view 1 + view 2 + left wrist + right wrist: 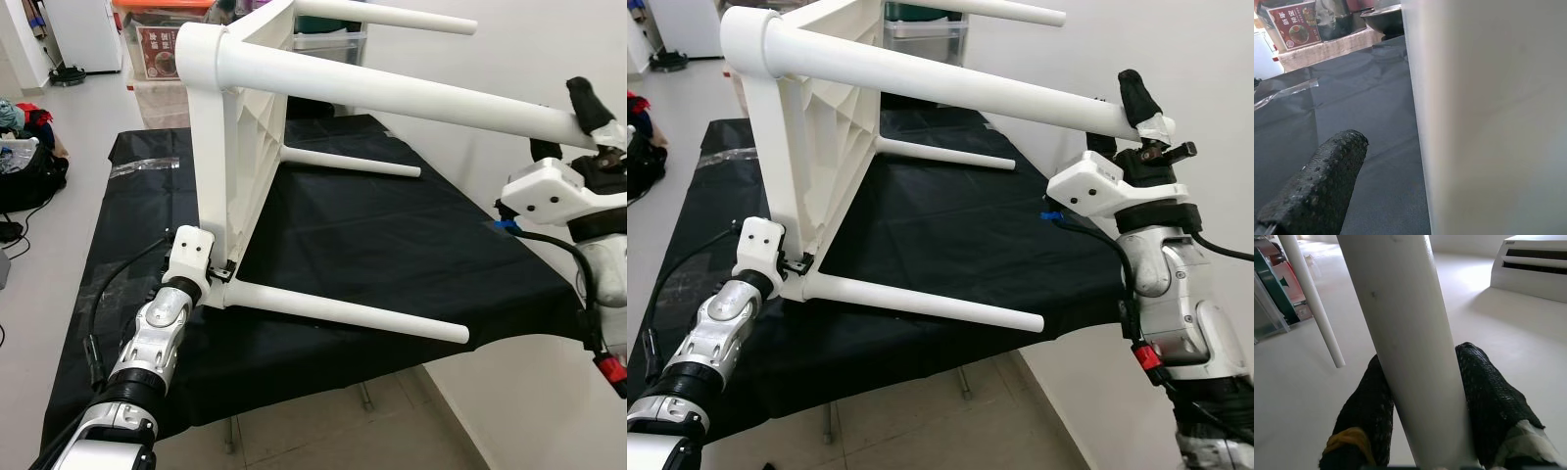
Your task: Building children table
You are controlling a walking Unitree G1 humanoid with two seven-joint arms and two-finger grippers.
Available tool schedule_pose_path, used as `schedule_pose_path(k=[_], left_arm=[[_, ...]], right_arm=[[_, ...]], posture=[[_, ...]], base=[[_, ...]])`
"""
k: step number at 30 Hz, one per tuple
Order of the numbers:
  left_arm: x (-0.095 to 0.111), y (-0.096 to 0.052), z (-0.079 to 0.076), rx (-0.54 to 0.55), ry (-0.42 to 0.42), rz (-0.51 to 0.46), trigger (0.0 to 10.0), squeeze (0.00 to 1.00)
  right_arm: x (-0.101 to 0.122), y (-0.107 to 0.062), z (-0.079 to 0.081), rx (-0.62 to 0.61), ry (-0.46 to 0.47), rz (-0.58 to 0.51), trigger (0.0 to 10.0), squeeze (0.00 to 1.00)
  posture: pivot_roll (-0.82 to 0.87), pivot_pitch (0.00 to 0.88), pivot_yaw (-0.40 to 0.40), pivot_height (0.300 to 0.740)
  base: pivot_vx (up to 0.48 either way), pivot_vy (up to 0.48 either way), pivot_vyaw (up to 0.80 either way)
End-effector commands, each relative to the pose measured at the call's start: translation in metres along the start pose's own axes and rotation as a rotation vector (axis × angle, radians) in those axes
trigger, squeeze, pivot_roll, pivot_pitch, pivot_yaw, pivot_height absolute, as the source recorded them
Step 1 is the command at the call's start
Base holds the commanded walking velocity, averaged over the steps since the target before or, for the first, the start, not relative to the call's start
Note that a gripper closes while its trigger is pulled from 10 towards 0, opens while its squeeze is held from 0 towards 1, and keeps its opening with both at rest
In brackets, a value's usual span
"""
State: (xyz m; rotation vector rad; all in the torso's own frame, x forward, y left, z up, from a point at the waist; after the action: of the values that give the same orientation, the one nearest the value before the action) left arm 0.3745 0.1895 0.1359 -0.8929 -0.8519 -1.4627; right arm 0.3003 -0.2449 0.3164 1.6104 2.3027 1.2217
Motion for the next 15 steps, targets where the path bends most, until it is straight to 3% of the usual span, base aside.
schedule_pose_path(k=[1, 15], left_arm=[[0.001, 0.001, 0.003, 0.011, 0.017, -0.001, 10.0, 0.00], [-0.004, 0.002, 0.029, 0.125, 0.019, 0.043, 10.0, 0.00]], right_arm=[[0.007, 0.001, 0.011, 0.017, 0.076, -0.026, 0.0, 0.00], [0.000, 0.020, 0.005, -0.044, 0.097, -0.002, 0.0, 0.00]], posture=[[-0.01, 0.000, -0.077, 0.740], [0.02, 0.000, -0.087, 0.740]], base=[[0.000, 0.000, 0.00], [0.000, 0.000, 0.00]])
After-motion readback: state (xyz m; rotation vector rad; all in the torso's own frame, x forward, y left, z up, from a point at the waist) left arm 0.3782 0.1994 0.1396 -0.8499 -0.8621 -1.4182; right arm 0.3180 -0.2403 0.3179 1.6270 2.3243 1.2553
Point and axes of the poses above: a point about 5 cm out from each wrist's last joint towards the gripper, its own y axis pointing out of the wrist towards the gripper, its own x axis along the axis of the wrist's last joint, z = x × y, the point moved 1 cm from there along y, pointing out of the wrist towards the gripper, and after that the axes turned 14 degrees about y, right-handed, at the moved point
